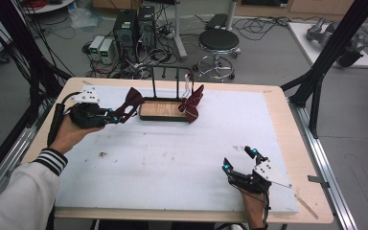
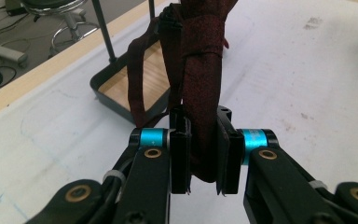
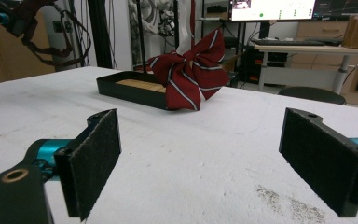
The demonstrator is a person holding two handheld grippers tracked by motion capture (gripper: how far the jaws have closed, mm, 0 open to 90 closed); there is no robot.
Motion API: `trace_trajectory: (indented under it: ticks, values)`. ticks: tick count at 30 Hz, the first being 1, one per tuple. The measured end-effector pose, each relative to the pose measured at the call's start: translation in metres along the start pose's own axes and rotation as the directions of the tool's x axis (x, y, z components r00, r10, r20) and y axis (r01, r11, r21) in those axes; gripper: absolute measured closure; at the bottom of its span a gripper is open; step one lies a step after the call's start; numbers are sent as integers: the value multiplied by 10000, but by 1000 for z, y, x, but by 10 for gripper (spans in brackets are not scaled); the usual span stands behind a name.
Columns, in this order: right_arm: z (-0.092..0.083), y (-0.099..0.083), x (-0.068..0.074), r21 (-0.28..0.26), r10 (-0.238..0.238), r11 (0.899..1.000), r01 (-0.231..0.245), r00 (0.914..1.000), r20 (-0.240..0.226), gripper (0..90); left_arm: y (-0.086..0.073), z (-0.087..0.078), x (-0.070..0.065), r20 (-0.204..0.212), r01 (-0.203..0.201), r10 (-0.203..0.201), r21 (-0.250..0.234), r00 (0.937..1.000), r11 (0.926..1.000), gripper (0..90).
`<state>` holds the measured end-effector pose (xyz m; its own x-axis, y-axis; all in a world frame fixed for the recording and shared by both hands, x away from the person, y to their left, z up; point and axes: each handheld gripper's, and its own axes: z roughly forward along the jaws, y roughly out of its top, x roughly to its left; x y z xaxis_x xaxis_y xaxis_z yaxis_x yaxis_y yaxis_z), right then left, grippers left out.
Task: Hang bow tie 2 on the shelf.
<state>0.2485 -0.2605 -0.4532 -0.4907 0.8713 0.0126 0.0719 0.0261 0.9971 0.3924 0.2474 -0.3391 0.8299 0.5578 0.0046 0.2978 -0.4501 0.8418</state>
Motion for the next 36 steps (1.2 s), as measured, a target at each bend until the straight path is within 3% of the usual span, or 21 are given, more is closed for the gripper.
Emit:
trace_trajectory:
  ticks: [10,21,28,34,36]
  values:
    - [0,0,0,0,7,10000,-7,10000,1,119,16,18,-3,136,-73,75,-201,9999,9998,784]
    - [0,0,0,5,1,10000,-1,10000,6,119,27,37,-2,127,240,-231,-774,9997,9967,784]
    - [0,0,0,13,-11,10000,11,10000,15,119,31,48,1,31,677,-679,-1418,9977,9876,784]
    - [0,0,0,32,6,10000,-6,10000,-8,119,33,54,5,-145,881,-919,-1716,9957,9812,785]
    - [0,0,0,34,-10,10000,10,10000,-2,119,37,56,5,-134,831,-864,-1642,9962,9829,784]
